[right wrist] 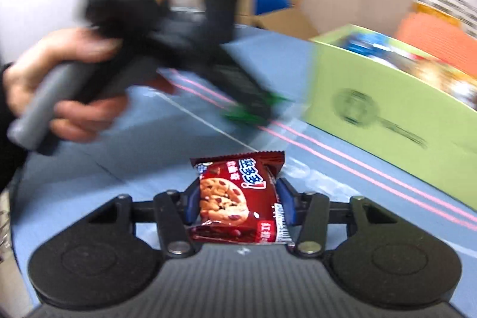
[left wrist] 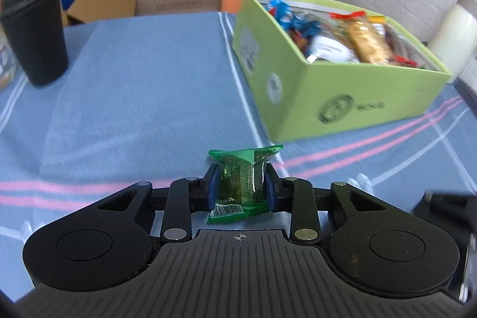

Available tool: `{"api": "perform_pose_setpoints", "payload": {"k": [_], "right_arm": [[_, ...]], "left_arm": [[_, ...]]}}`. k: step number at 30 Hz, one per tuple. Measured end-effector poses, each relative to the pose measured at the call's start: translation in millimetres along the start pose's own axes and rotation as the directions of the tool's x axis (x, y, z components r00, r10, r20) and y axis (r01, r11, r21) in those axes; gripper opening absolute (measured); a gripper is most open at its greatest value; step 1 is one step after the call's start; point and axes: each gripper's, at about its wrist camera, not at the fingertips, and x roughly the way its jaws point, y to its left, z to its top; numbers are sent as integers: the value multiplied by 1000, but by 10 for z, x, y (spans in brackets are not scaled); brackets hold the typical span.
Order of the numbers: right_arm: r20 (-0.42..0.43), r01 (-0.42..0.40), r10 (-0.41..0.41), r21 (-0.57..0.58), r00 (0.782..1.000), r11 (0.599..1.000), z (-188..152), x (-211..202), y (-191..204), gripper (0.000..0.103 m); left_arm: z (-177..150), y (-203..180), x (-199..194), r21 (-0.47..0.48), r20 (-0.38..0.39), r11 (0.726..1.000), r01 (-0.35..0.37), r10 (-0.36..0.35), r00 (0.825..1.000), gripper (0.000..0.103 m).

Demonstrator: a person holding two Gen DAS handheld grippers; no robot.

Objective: Organize snacks
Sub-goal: 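Grasp the green candy packet with the left tool while the right tool grasps the red cookie packet, then carry both packets into the green box and open both tools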

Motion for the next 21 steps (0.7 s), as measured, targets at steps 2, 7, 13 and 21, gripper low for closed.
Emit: {"api": "perform_pose_setpoints", "payload": {"k": [2,7,13,21], "right_arm": [[-7,62,-62,50,998,997,-127,-155,-200,51],[-10,180,-181,168,983,969,-410,-422,-614,55],[110,224,-245,176,963,959,-465,-838,-586,69],[141,179,-196,128,970,976,-528,-892,-367,91]], "left_arm": [[-89,-86,-113,-26,11,998,51,-51,999,7],[-285,-559,-314,-26,40,991,133,-132,990,7],[-528,-963,-208,-1,5,998,58,-58,998,13],[-492,-993,-299,6,11,1000,0,0,1000,27]]}}
